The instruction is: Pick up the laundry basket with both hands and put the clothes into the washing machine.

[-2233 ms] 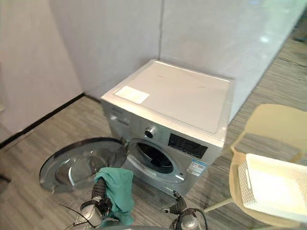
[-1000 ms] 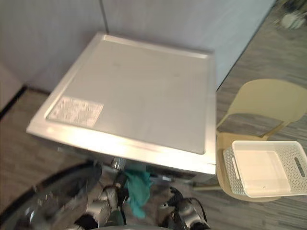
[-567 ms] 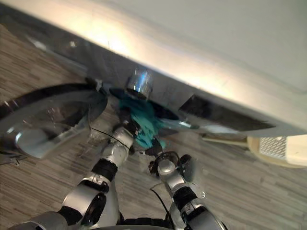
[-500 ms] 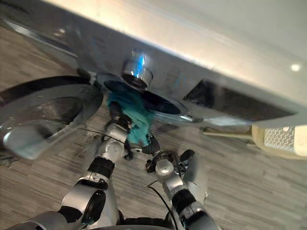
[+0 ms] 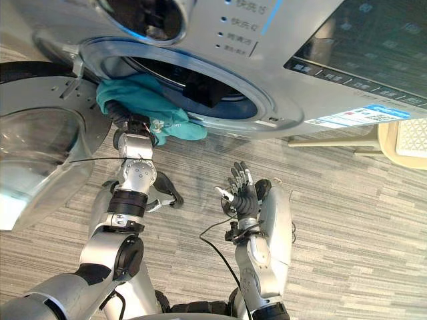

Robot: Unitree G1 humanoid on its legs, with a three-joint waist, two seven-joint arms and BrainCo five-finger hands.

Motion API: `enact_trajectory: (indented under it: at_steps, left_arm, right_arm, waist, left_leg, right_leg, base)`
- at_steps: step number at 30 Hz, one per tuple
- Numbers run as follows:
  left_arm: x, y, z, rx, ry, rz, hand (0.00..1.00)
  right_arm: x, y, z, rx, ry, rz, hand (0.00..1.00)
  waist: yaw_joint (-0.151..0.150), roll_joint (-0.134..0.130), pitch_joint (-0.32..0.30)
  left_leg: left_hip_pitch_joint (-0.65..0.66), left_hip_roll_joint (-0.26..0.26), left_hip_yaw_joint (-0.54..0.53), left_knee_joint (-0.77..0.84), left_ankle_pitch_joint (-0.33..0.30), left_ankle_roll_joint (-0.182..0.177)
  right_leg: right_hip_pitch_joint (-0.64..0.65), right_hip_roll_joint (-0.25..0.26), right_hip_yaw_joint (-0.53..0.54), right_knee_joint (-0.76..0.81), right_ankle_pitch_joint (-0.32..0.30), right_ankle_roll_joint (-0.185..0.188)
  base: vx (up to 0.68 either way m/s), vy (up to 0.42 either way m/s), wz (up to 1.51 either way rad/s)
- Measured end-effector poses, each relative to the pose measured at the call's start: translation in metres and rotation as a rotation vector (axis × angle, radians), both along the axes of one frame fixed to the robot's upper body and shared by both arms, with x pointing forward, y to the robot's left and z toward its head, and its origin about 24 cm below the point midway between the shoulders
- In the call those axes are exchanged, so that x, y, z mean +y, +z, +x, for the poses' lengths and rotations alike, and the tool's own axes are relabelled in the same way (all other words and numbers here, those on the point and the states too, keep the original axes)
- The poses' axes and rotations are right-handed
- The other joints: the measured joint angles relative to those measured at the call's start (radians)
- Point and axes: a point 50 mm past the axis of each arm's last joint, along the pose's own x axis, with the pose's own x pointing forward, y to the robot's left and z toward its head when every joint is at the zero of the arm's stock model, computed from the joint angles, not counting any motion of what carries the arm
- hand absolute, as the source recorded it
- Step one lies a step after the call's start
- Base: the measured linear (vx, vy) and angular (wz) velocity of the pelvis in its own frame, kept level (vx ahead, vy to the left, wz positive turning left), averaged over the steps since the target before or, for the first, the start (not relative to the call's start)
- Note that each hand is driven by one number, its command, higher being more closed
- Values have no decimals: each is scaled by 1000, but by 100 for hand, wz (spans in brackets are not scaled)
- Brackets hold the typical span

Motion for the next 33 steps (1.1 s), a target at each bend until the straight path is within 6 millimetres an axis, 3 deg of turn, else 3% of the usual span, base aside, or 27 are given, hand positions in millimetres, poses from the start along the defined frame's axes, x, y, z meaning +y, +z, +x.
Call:
enact_trajectory:
  at_steps: [7, 11, 12, 13, 14, 15, 17, 18, 21, 23, 24, 26, 28, 30, 31, 33]
  left_arm:
    - [6, 22, -5, -83, 62, -133, 100]
    - [2, 49, -3, -134, 69, -229, 100]
    - [-3, 69, -2, -182, 40, -224, 100]
    - [-10, 113, -5, -295, -5, -165, 100]
    - [-11, 142, -10, -379, -20, -141, 100]
    - [-11, 203, -37, -598, -50, -125, 100]
    - [0, 208, -48, -710, -20, -135, 100]
    - [-2, 220, -59, -787, -27, -173, 100]
    - [-1, 217, -61, -794, -3, -232, 100]
    - [0, 215, -59, -777, 0, -266, 100]
    - [3, 215, -58, -764, 10, -273, 0]
    - [5, 216, -56, -739, 25, -234, 0]
    - [-3, 229, -55, -719, 89, 93, 0]
    - [-15, 251, -53, -694, 234, 616, 0]
    - [-20, 252, -50, -648, 391, 997, 0]
    - [-36, 245, -44, -596, 589, 1422, 0]
  right_arm:
    - [-10, 3, -4, -20, -35, 3, 0]
    - [-14, 3, -4, -21, -42, -3, 0]
    - [-14, 3, -4, -25, -39, -1, 0]
    - [-12, 6, -4, -40, -27, 3, 0]
    - [-11, 8, -4, -52, -16, 5, 0]
    - [-8, 12, -4, -69, -4, 10, 0]
    - [-11, 15, -4, -82, -12, 19, 0]
    - [-12, 17, -4, -89, -15, 20, 0]
    - [-13, 18, -4, -96, -9, 17, 0]
    - [-14, 19, -4, -95, -5, 15, 0]
    - [-15, 19, -4, -97, -9, 14, 0]
    - [-16, 20, -3, -96, -12, 14, 0]
    - [-17, 20, -3, -105, -5, 21, 0]
    - [-19, 20, -3, -106, -12, 24, 0]
    - [-19, 19, -3, -109, -6, 26, 0]
    - [-20, 19, -3, -114, 1, 21, 0]
  waist:
    - [-6, -1, -1]
    - [-19, -2, -1]
    - [-25, -3, -2]
    - [-43, -3, -2]
    - [-56, -3, -2]
    - [-77, -3, -2]
    - [-78, -4, -2]
    - [-82, -5, -2]
    - [-79, -5, -2]
    - [-80, -10, -4]
    - [-82, -10, -4]
    - [-85, -10, -4]
    - [-83, -11, -4]
    - [-79, -11, -4]
    - [-76, -12, -5]
    - [-69, -16, -8]
  left_leg:
    - [-26, 38, 21, -36, 17, -10]
    - [-26, 66, 64, -76, 21, -18]
    - [-27, 75, 78, -86, 21, -18]
    - [-35, 79, 89, -97, 21, -18]
    - [-41, 79, 90, -102, 21, -18]
    - [-54, 84, 91, -110, 21, -18]
    - [-71, 94, 94, -111, 21, -19]
    - [-76, 95, 99, -109, 31, -6]
    - [-77, 102, 99, -100, 61, 48]
    - [-77, 107, 84, -91, 68, 63]
    - [-78, 110, 81, -91, 68, 62]
    - [-79, 113, 77, -91, 66, 58]
    - [-78, 114, 73, -94, 64, 52]
    - [-77, 113, 70, -98, 68, 46]
    - [-72, 113, 66, -98, 68, 46]
    - [-61, 113, 66, -100, 68, 45]
  right_leg:
    - [-50, 56, 2, -67, 57, -18]
    - [-78, 87, 6, -126, 95, -21]
    - [-87, 96, 9, -142, 101, -23]
    - [-99, 99, 8, -162, 116, -26]
    - [-104, 100, 5, -172, 122, -24]
    - [-111, 100, -6, -193, 141, -27]
    - [-127, 99, -26, -218, 168, -30]
    - [-133, 96, -30, -220, 188, -32]
    - [-135, 94, -33, -205, 196, -23]
    - [-134, 92, -37, -184, 196, -23]
    - [-135, 95, -40, -183, 189, -27]
    - [-135, 95, -40, -183, 179, -30]
    - [-133, 97, -41, -182, 177, -35]
    - [-128, 96, -45, -182, 177, -36]
    - [-118, 95, -49, -183, 176, -36]
    - [-104, 95, -51, -184, 176, -35]
  base:
    - [-26, -62, -24]
    - [-38, -74, -18]
    - [-38, -65, -29]
    - [-44, -51, -25]
    - [-69, -24, -35]
    - [-60, -1, -45]
    - [-45, -13, -53]
    - [-13, -37, -29]
    - [41, -64, -7]
    - [57, -91, 0]
    - [23, -85, -3]
    - [-10, -72, -6]
    - [-26, -70, -1]
    - [-32, -81, 6]
    - [-27, -65, 6]
    - [-19, -56, 4]
